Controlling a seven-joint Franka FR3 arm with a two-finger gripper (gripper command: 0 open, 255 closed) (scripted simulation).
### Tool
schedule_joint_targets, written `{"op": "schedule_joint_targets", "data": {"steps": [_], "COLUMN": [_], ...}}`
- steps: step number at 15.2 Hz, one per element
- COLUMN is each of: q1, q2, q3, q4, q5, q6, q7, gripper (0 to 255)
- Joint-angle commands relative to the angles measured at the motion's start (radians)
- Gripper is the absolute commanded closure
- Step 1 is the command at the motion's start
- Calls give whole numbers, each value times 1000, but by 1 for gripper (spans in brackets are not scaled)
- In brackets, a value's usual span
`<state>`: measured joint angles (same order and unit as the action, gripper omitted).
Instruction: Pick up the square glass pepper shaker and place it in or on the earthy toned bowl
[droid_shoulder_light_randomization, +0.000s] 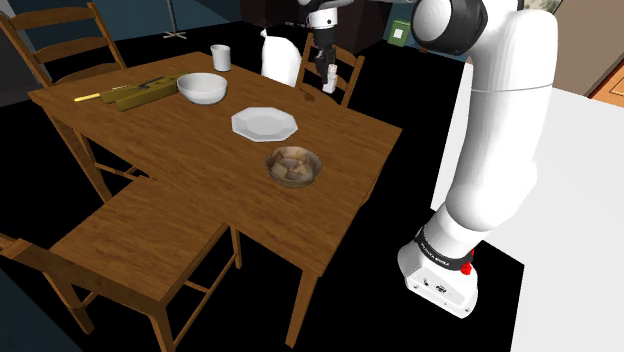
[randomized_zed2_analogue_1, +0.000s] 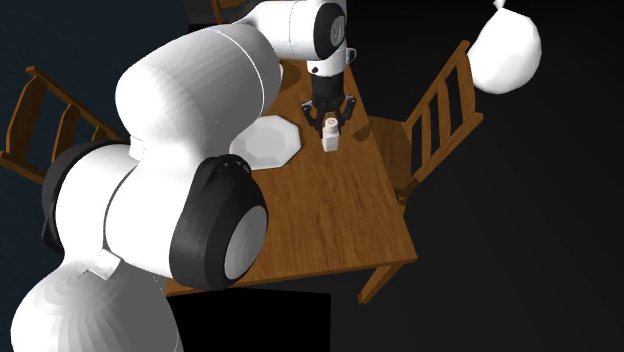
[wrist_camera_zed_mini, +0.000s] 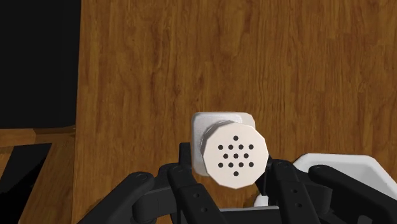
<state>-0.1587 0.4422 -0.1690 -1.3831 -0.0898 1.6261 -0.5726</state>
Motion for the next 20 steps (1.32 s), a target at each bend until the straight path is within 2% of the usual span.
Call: {"op": "schedule_joint_targets", "data": {"steps": [1, 8, 13, 20], "q1": [0, -2, 68, 151], "q2": [-3, 1, -170, -356], "q3": [-1, -2, 23, 77], "q4": [23, 116, -129, -371], "q5": [0, 0, -16, -18], "q6": [-26, -115, -51, -11], "q7": [-4, -15, 81, 223], "gripper": [255, 255, 255, 255]}}
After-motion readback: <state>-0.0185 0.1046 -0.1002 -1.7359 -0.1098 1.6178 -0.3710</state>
